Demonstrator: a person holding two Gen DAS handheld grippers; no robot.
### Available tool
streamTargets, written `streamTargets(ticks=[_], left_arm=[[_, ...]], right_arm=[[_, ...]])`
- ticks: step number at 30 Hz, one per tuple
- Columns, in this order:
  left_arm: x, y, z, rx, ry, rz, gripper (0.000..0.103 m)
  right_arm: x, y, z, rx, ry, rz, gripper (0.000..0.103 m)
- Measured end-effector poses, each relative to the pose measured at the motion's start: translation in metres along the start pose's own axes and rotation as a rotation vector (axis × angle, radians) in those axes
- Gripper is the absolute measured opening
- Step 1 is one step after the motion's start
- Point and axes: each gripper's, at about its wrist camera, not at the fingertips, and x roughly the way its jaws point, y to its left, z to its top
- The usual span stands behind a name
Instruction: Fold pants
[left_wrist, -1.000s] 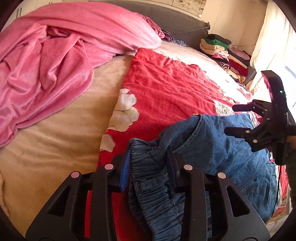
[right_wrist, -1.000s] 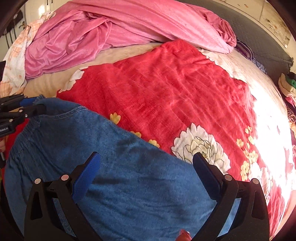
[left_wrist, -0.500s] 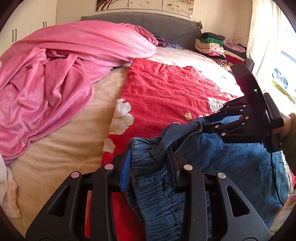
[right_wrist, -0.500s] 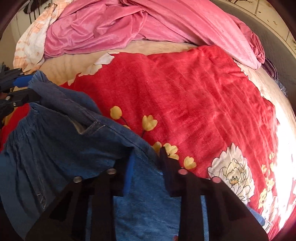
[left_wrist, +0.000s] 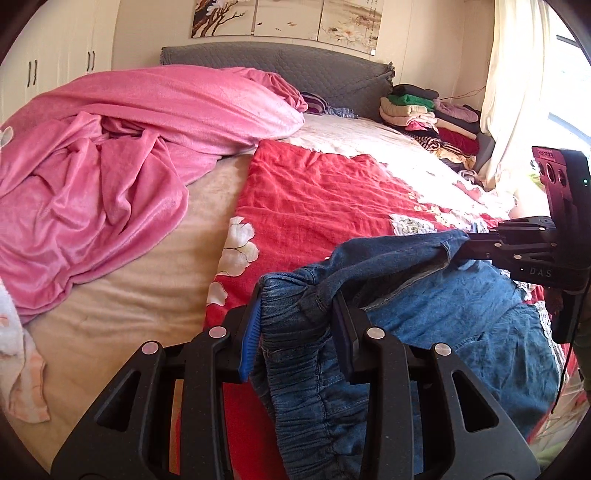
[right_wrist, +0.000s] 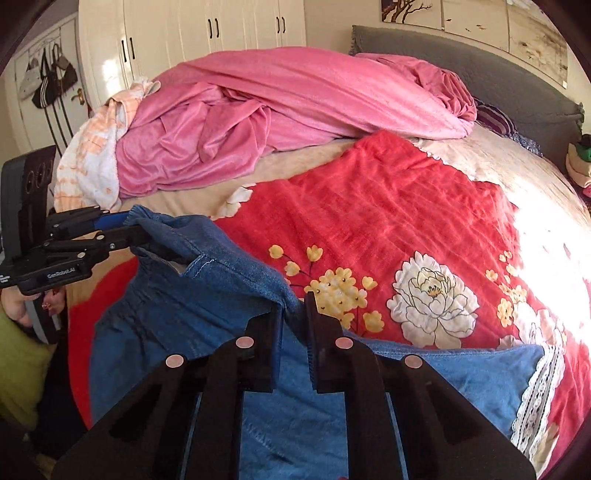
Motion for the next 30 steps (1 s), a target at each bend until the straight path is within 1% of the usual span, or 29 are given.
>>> streamTargets(ticks=[6, 11, 15, 17, 22, 30], left_arm=[[-0.024, -0.019, -0.006, 0.045, -0.043, -0.005, 0.026], [-0.049, -0.024, -0.026, 0.041, -0.055, -0.040, 0.026], [-0.068, -0.029, -0.040, 0.051, -0.070, -0.050, 0.026], [-0.071, -0.028, -0.047, 0.043, -0.059, -0.057, 0.026], [-0.067, -0.026, -0.076, 0.014, 0.003, -0.067, 0.027], [-0.069, -0.020, -0.102, -0.044, 0.063, -0.065, 0.028]], right_arm=[[-0.035, 0.011, -0.025, 0.054, -0.043, 0.012, 0.010], [-0.063, 0.029, -0.052, 0.082, -0.071, 0.049, 0.010], [-0.081, 0.050, -0.073, 0.068, -0.079, 0.079, 0.010], [-0.085, 0.061, -0.086, 0.053, -0.060, 0.101, 0.010], [-0.084, 0.084, -0.118, 0.055, -0.024, 0.124, 0.010], [-0.066, 0.109, -0.149, 0.056, 0.050, 0.163, 0.010]])
